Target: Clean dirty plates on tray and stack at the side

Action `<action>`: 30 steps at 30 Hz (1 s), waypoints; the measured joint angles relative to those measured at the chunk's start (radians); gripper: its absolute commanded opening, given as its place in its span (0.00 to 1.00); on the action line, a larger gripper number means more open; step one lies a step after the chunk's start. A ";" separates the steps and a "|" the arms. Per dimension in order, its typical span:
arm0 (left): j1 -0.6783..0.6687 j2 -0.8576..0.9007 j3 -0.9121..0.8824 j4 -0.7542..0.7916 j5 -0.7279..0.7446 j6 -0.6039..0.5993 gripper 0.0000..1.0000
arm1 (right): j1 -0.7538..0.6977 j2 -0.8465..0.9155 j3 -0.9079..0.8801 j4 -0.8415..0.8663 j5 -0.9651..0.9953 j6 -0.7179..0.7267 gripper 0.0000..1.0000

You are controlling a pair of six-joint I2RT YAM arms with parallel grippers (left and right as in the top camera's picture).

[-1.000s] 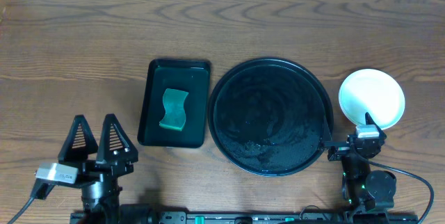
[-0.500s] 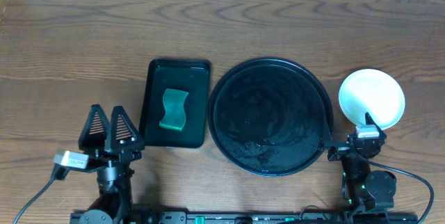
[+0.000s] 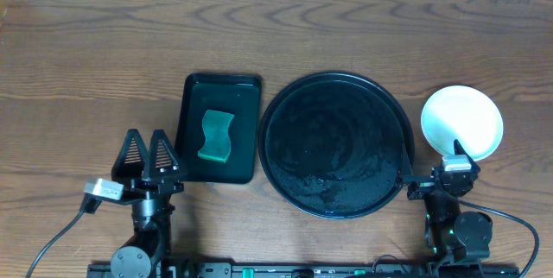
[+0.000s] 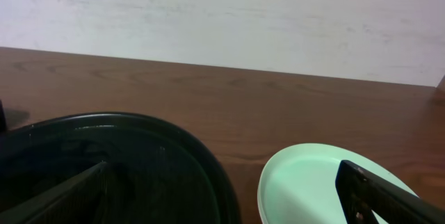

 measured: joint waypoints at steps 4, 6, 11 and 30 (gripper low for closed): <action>0.000 0.000 -0.031 -0.042 0.000 0.000 0.81 | 0.000 0.000 0.000 0.000 0.000 0.000 0.99; 0.000 0.000 -0.032 -0.061 0.000 0.000 0.81 | 0.000 0.000 0.000 0.000 0.000 0.000 0.99; 0.000 0.000 -0.032 -0.178 0.000 0.002 0.81 | 0.000 0.000 0.000 0.000 0.000 0.000 0.99; 0.000 0.000 -0.026 -0.500 0.010 0.228 0.81 | 0.000 0.000 0.000 0.000 0.000 0.000 0.99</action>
